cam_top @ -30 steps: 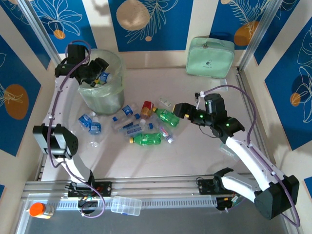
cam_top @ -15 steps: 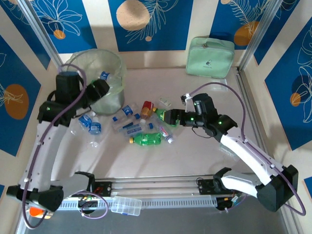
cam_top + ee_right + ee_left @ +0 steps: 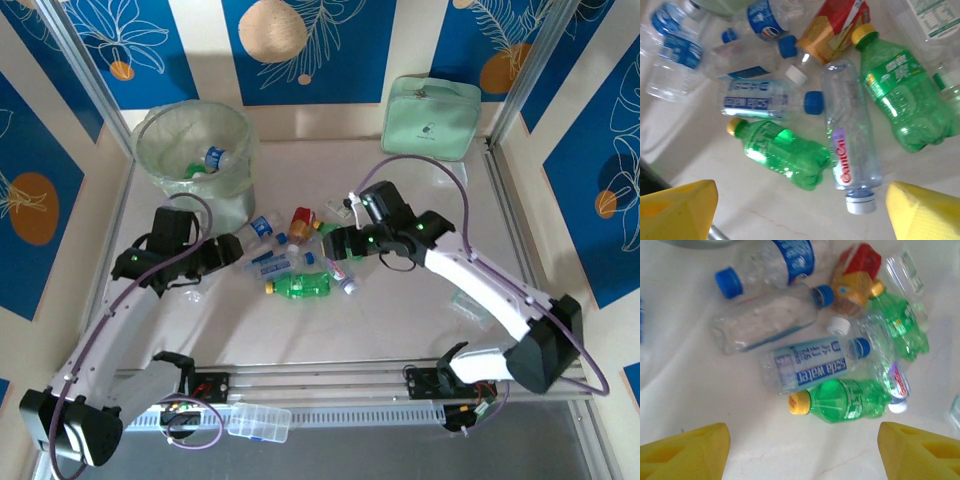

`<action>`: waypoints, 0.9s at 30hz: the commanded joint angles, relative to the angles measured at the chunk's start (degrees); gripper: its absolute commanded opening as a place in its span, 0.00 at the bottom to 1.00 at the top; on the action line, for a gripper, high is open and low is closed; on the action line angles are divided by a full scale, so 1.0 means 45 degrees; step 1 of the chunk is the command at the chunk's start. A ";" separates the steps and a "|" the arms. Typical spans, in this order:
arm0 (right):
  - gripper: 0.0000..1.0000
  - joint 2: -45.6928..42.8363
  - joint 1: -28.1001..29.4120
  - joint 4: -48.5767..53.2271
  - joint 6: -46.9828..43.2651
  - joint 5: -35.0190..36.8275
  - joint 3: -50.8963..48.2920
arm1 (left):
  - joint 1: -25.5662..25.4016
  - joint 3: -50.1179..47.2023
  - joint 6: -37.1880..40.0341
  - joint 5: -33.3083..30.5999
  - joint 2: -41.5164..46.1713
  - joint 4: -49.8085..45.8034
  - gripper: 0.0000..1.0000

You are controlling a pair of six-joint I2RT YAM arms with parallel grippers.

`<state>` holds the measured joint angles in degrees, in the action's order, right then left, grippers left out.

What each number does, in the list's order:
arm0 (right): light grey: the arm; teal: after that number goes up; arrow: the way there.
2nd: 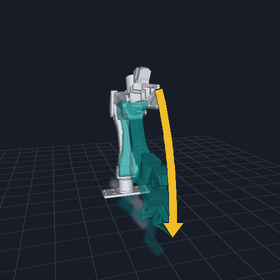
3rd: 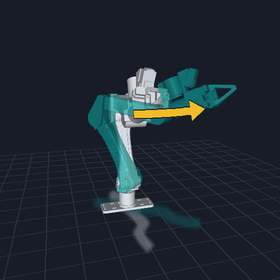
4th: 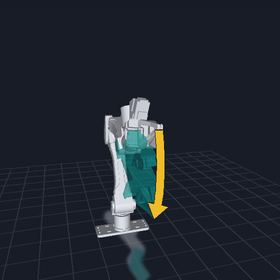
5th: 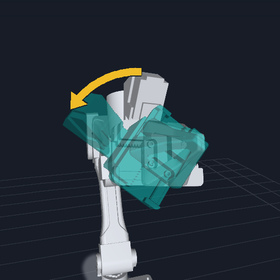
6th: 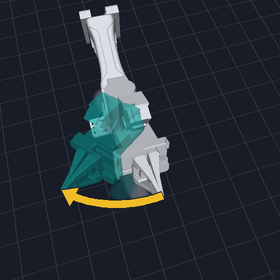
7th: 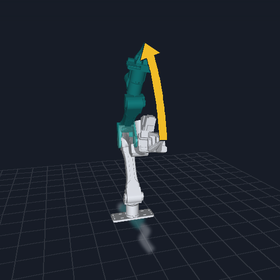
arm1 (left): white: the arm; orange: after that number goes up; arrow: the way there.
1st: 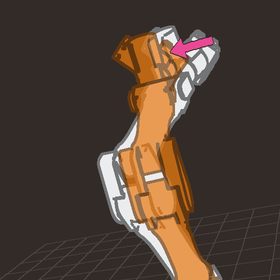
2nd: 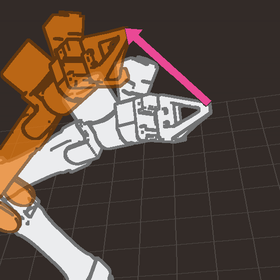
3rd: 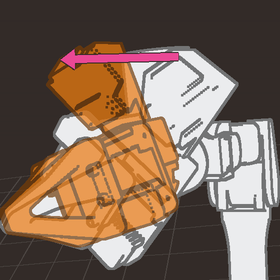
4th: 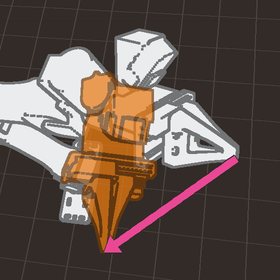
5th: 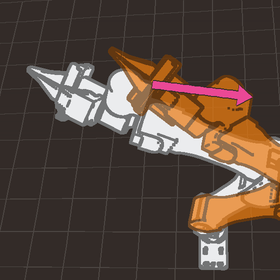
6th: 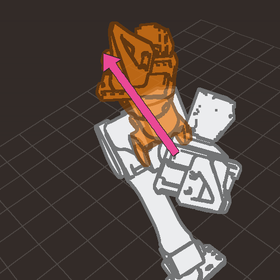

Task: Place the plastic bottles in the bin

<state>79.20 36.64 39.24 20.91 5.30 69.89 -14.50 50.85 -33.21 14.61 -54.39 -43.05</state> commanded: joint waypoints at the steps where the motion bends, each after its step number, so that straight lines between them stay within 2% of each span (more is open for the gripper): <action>1: 0.85 0.1026 -0.0585 0.1132 -0.0921 0.0287 0.0674 | -0.0124 -0.0489 0.1199 0.1598 0.0524 0.1287 0.77; 3: 0.83 0.1595 -0.0817 0.1096 -0.1204 -0.0190 0.0957 | -0.0197 -0.0539 0.1453 0.1785 0.0469 0.1281 0.77; 8: 0.76 0.2732 -0.0326 0.1791 -0.1872 0.0052 0.1592 | -0.0415 -0.0494 0.1833 0.1643 0.0682 0.0660 0.77; 14: 0.68 0.3374 0.0152 0.2055 -0.1971 -0.0374 0.1215 | -0.1340 -0.0251 0.1902 0.1210 0.1299 -0.0035 0.77; 22: 0.70 0.4188 0.0334 0.2024 -0.2068 -0.0045 0.1071 | -0.2715 0.0900 0.2442 0.0209 0.0750 -0.0376 0.76; 27: 0.72 0.4850 0.0295 0.1848 -0.2091 -0.0240 0.1183 | -0.2851 0.0646 0.2966 0.0169 0.0934 0.0464 0.76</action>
<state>99.39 37.91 47.16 12.36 5.17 75.22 -26.81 53.34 -22.41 16.29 -51.07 -42.59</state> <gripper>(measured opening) 0.719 0.763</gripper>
